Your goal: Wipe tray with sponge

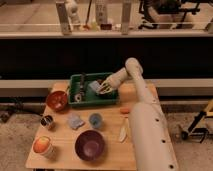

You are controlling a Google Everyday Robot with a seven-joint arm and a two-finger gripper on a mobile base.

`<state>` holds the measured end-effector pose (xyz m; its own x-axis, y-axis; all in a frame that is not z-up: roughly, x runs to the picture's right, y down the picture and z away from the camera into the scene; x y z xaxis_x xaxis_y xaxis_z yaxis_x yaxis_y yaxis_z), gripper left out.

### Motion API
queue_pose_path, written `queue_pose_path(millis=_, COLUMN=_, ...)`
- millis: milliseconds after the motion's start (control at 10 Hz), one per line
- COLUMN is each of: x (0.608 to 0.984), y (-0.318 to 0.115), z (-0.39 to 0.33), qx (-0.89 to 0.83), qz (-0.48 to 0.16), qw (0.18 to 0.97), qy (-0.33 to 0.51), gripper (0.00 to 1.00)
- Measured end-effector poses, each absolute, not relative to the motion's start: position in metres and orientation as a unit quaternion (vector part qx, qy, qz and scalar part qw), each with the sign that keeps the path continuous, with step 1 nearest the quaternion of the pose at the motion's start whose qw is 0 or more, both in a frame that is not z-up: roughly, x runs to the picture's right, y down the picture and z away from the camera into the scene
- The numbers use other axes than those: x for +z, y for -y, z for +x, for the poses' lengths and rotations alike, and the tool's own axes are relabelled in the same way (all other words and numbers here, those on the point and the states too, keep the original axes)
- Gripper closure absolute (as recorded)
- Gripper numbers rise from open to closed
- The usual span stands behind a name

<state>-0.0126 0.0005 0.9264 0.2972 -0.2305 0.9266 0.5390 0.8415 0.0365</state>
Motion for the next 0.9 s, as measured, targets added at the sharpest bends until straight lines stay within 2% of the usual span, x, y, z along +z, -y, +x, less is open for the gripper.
queue_pose_path(millis=400, x=0.922, y=-0.006, z=-0.016, qx=-0.243, qz=-0.114, qw=0.81, qy=0.521, gripper=1.0)
queue_pose_path(millis=900, x=0.926, y=-0.016, z=-0.023, qx=-0.238, qz=-0.113, qw=0.819, qy=0.509, gripper=1.0)
